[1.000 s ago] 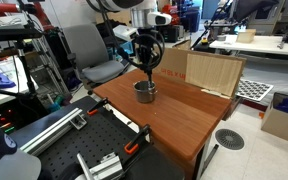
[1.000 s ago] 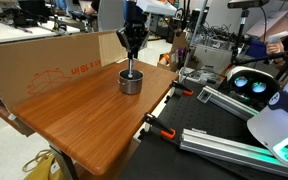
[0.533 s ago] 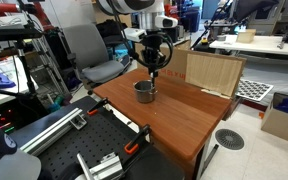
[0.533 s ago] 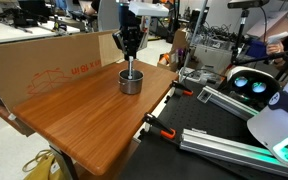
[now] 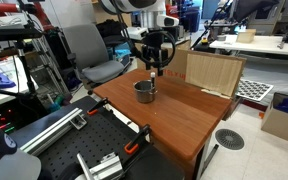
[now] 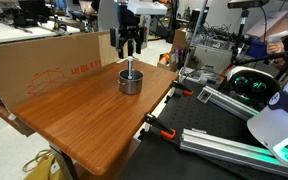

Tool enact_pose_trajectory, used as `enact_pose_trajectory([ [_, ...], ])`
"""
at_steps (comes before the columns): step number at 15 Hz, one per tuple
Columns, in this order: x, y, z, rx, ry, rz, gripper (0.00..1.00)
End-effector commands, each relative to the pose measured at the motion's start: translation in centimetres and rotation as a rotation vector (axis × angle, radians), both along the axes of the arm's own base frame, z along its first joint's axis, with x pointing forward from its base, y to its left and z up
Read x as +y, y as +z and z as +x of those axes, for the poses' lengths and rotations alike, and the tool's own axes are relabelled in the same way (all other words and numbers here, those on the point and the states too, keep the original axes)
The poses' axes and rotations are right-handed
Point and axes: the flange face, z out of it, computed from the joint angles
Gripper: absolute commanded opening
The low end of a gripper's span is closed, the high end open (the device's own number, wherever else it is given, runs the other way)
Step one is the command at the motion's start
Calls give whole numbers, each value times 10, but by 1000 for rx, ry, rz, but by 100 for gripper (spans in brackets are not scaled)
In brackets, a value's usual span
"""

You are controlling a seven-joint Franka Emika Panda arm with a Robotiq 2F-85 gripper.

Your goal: Pick up the marker and put it in the cup

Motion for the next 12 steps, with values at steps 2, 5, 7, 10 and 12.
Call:
enact_pose_trajectory([
  [2,0,2,4,16,4,-18,100],
  [5,-1,5,3,10,1,-12,100],
  [7,-3,12,1,6,9,6,100],
  [10,-1,28,-5,-39,7,3,100],
  [12,3,43,-10,-80,-2,-2,100],
])
